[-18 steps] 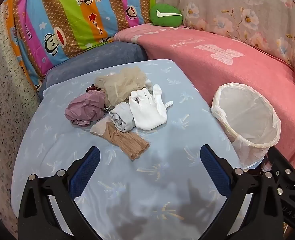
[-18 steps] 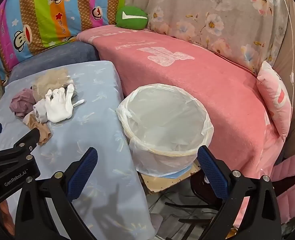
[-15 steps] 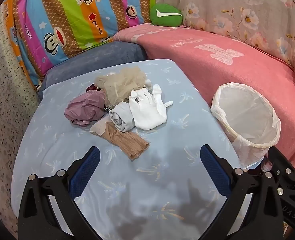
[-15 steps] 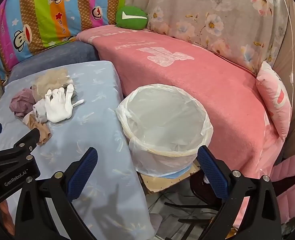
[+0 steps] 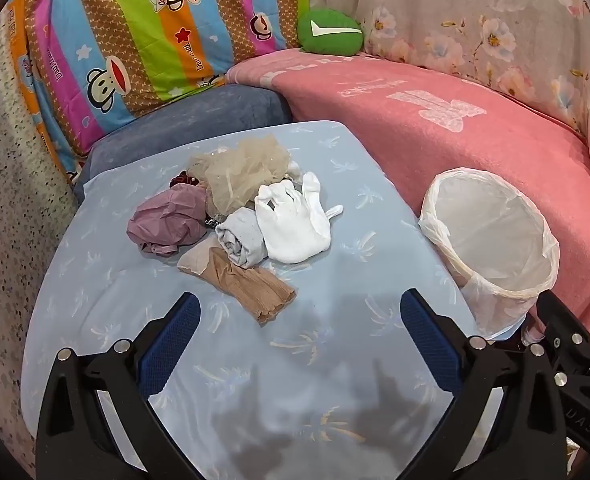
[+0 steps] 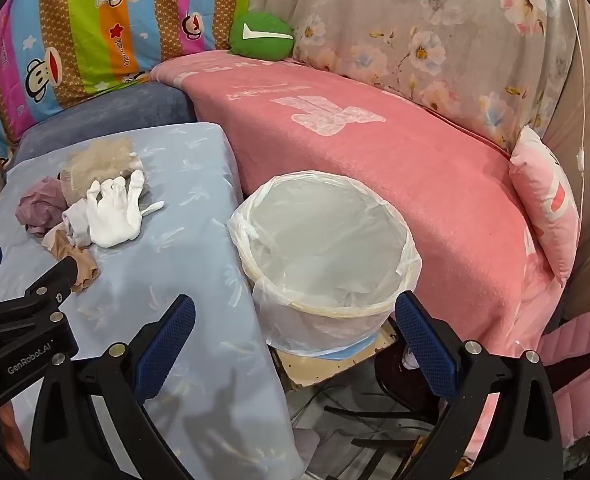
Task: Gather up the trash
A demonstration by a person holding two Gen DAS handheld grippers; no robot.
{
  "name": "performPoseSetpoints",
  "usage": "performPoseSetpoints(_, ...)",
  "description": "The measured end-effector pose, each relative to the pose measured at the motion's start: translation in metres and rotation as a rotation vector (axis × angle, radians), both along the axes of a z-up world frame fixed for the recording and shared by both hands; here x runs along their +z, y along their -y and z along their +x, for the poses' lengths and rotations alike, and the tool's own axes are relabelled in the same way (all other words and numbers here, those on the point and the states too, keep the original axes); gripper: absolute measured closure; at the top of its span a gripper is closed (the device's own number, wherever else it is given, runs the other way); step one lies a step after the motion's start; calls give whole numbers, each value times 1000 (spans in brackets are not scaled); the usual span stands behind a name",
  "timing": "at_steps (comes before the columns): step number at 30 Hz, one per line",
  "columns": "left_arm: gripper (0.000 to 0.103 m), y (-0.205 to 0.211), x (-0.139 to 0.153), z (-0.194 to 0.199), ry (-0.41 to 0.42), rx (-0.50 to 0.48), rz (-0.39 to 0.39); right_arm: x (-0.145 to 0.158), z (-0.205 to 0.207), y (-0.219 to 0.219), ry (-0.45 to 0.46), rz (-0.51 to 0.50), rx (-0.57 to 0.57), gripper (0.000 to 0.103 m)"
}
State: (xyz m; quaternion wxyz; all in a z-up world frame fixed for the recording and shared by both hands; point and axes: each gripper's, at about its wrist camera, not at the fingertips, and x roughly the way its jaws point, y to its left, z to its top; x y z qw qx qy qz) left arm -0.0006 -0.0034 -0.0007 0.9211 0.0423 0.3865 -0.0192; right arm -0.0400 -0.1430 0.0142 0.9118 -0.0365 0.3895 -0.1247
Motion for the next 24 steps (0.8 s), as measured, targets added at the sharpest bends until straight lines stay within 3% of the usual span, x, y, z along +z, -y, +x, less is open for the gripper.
performPoseSetpoints(24,7,-1,5,3,15,-4,-7,1,2,5,0,-7,-5,6)
